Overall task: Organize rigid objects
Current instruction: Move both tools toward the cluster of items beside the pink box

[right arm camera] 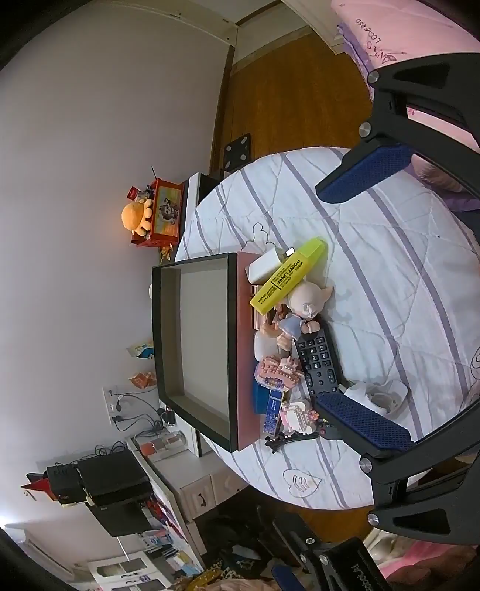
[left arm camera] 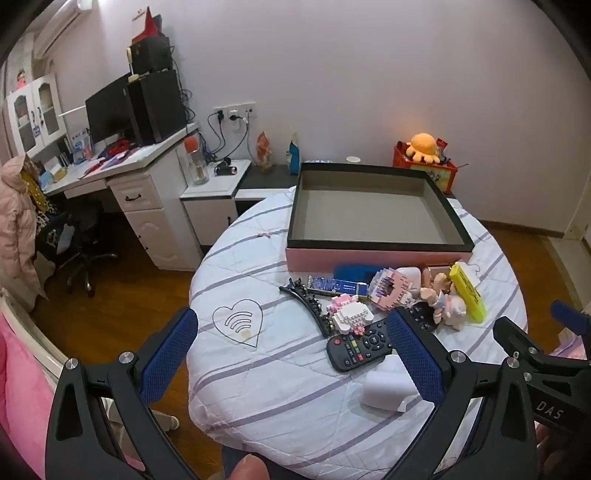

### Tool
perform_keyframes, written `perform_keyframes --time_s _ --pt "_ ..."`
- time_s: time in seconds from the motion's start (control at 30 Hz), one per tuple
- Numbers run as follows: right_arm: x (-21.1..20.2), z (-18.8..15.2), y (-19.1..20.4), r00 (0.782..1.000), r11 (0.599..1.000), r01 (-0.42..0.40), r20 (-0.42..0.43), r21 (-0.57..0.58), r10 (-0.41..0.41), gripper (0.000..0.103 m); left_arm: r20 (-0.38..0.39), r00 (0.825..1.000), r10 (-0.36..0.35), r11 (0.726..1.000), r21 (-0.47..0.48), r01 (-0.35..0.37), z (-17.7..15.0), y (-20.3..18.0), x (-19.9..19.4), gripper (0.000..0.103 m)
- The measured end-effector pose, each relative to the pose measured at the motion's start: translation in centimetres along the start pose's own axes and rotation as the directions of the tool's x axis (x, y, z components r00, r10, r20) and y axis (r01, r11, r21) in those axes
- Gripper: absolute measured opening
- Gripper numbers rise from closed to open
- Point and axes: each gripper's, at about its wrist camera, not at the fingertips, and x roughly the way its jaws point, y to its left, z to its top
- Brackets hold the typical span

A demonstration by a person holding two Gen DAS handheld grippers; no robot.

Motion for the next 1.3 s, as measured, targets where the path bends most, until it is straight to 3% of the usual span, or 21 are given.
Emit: perform_keyframes --time_s 0.33,0.73,1.3 --pt "-0.4 0.6 0.1 0.999 0.999 -0.033 0.008 -0.023 0.034 0.103 0.003 1.0 0.007 0.998 -0.068 -0.006 -0.2 1.7 -1.1 0.103" --pt "-0.6 0.6 -0.5 0.999 0.999 -0.044 0.016 -0.031 0.044 0.103 0.008 1.0 0.006 0.998 -0.059 -0.005 -0.3 1.6 -1.5 0.103" --pt "4.0 0.1 -3.1 0.998 0.999 -0.032 -0.047 -0.027 0.03 0.103 -0.078 0.997 -0.008 0.999 -0.05 0.004 -1.9 1.5 3.3 0.103"
